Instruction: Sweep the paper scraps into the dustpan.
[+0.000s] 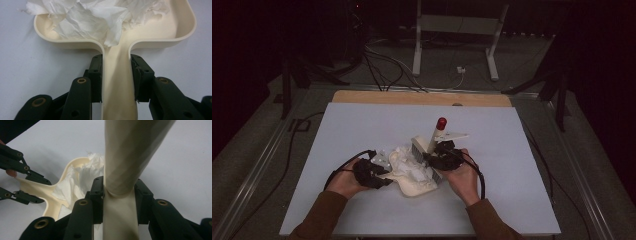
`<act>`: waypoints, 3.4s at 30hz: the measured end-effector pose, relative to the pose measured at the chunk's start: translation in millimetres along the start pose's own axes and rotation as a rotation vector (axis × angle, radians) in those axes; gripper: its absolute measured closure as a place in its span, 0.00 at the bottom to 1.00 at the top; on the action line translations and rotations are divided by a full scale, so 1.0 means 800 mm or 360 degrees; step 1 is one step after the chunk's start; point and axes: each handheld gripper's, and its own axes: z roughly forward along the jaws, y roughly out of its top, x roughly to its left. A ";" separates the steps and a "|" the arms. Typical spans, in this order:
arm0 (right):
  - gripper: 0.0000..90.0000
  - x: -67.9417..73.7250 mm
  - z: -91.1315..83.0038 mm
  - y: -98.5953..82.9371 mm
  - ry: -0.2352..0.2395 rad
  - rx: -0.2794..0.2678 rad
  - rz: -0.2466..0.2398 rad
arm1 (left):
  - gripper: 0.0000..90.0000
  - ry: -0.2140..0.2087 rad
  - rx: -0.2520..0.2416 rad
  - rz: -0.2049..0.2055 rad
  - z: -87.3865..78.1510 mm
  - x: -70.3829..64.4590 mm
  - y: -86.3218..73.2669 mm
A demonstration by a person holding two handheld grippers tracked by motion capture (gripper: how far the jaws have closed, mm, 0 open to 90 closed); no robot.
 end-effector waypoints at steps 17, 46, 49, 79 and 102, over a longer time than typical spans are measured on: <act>0.75 0.013 0.003 0.001 0.0017 0.0013 -0.0045 | 0.74 -0.0002 -0.0025 -0.0011 0.005 -0.001 -0.004; 0.75 0.020 0.007 0.005 0.0019 0.0043 -0.0094 | 0.74 0.0013 -0.0133 -0.0051 0.019 -0.007 -0.024; 0.75 0.018 0.004 0.007 0.0014 0.0033 -0.0088 | 0.74 0.0013 -0.0124 -0.0047 0.019 -0.007 -0.024; 0.75 0.002 -0.012 0.018 -0.0074 -0.0020 -0.0079 | 0.74 0.0021 -0.0114 -0.0041 0.020 -0.008 -0.024; 0.75 -0.011 -0.017 0.012 -0.0246 -0.0055 -0.0104 | 0.74 0.0015 -0.0111 -0.0042 0.021 -0.007 -0.025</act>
